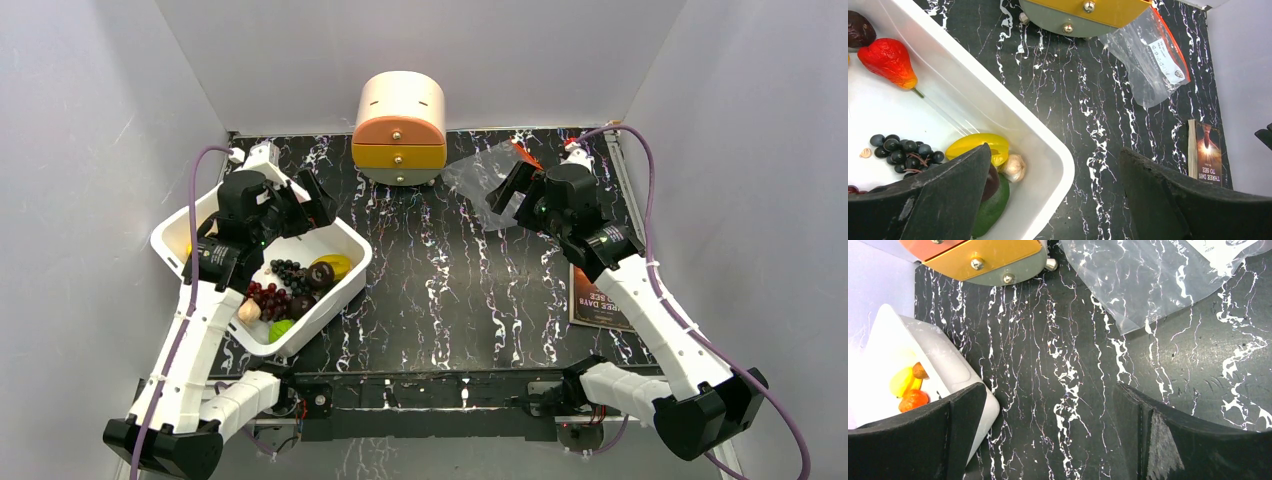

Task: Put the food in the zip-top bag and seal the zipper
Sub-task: Pick up the zipper food storage bag at the center of the board.

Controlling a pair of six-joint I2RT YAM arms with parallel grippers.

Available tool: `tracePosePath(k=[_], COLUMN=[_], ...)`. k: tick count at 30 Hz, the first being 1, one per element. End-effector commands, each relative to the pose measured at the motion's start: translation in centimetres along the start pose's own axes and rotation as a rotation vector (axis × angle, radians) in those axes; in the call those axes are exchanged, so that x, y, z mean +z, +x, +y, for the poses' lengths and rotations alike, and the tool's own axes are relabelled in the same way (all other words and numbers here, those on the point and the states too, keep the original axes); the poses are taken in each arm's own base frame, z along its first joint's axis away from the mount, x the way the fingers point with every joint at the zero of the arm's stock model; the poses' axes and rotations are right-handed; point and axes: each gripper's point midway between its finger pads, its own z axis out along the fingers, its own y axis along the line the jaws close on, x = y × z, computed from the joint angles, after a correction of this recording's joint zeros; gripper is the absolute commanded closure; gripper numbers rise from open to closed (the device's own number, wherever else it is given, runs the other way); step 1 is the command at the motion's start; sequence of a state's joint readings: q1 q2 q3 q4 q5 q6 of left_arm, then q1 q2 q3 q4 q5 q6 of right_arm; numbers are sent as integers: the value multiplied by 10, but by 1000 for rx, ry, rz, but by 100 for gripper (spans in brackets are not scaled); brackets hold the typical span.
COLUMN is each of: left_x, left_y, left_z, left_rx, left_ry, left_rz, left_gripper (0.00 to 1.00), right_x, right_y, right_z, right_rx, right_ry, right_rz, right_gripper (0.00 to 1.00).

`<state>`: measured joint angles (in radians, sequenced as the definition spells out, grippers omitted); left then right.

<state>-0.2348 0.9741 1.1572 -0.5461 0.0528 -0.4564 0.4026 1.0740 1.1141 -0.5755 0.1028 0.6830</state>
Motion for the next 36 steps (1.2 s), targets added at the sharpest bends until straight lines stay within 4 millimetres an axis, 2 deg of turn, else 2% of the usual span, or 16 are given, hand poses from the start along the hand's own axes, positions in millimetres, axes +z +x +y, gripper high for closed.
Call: tracePosePath(k=[1,9,13,20,26,28,31,36], left_x=[-6,-5,-4,-1,0,-1,0,1], left_y=[-7,-2,1,15,27,30,35,38], left_z=[0,0,1,-6,-10,-12,-16,-10], left_rx=[18,35,55,80,98,104,110,100], left_ry=[8,17,19,75,119,132,155,125], left_rz=[-38,-29,-15,47,106,121,160,165], left_gripper=[2,2,2,2,2,2,2,2], right_x=[-4,6,16,42,80,95,115,134], right_y=[-15,-14,-20,-20,-16,-14,-18,-31], right_z=[3,1,-8,-45,-79,-93,-118,-162], right_rx=[28,35,36,25,77,105,156,254], right_ry=[-13,5,61,241,273,271,263,311], right_rz=[-70,-69,-99,-150,-127,-97,-71,-91], right_gripper=[2,2,2,2,5,11,31,49])
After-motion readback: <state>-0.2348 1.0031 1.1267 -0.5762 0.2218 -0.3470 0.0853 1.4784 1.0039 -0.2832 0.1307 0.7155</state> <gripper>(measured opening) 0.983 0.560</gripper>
